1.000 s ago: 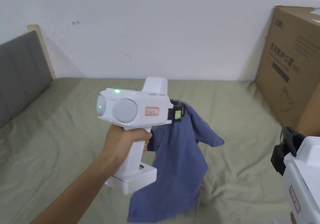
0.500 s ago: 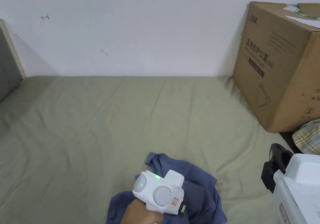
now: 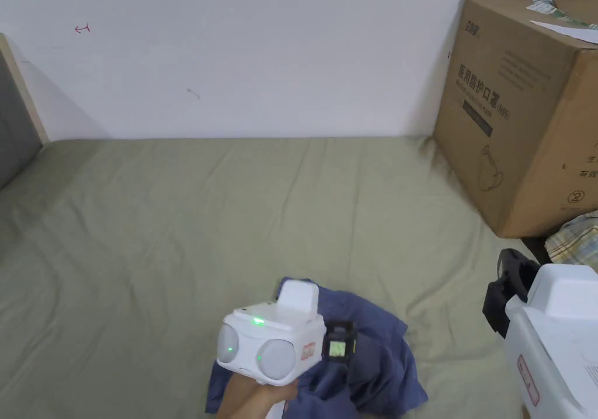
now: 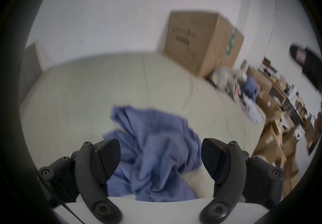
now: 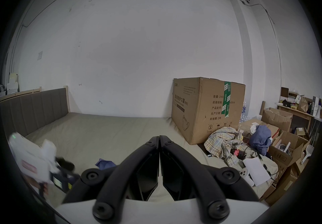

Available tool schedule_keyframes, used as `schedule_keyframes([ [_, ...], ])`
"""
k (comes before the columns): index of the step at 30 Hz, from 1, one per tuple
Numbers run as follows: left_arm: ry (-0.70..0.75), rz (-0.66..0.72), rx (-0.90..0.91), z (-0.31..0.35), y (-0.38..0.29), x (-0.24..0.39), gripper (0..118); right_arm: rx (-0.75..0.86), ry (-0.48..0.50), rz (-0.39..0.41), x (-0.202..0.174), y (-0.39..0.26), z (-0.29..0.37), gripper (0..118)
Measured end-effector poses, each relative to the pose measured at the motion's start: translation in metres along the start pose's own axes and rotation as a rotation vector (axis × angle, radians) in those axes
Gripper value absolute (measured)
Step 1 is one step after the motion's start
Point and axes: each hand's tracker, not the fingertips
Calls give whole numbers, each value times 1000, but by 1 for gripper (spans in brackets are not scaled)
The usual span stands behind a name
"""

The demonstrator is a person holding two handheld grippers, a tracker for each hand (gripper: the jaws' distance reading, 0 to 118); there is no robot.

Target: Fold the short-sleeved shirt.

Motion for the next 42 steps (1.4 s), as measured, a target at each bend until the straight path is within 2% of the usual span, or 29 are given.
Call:
schedule_keyframes([
  [5,74,25,315,81,35,-21,100,41,12,-4,-10,15,7,0],
  [9,173,32,481,125,47,-42,100,67,27,-6,-19,24,11,0],
  [14,356,-34,604,153,46,-62,99,90,51,-4,-31,31,13,0],
  [17,398,-62,625,162,38,-72,92,100,65,-5,-36,34,14,0],
  [19,432,-73,623,163,33,-77,66,104,69,-3,-40,35,14,0],
  [21,446,-73,621,163,29,-82,26,105,75,-7,-42,35,14,0],
  [24,379,13,600,165,29,-93,0,104,81,-8,-45,34,13,0],
  [25,376,39,576,163,28,-97,0,103,84,-8,-46,33,13,0],
  [31,382,-27,535,152,29,-95,0,98,89,-5,-47,31,11,0],
  [35,341,-15,318,122,34,-99,0,89,86,-13,-44,28,7,0],
  [38,258,88,195,88,24,-110,0,78,82,-17,-41,23,3,0],
  [42,216,131,-4,33,0,-119,0,49,75,-19,-36,13,-7,0],
])
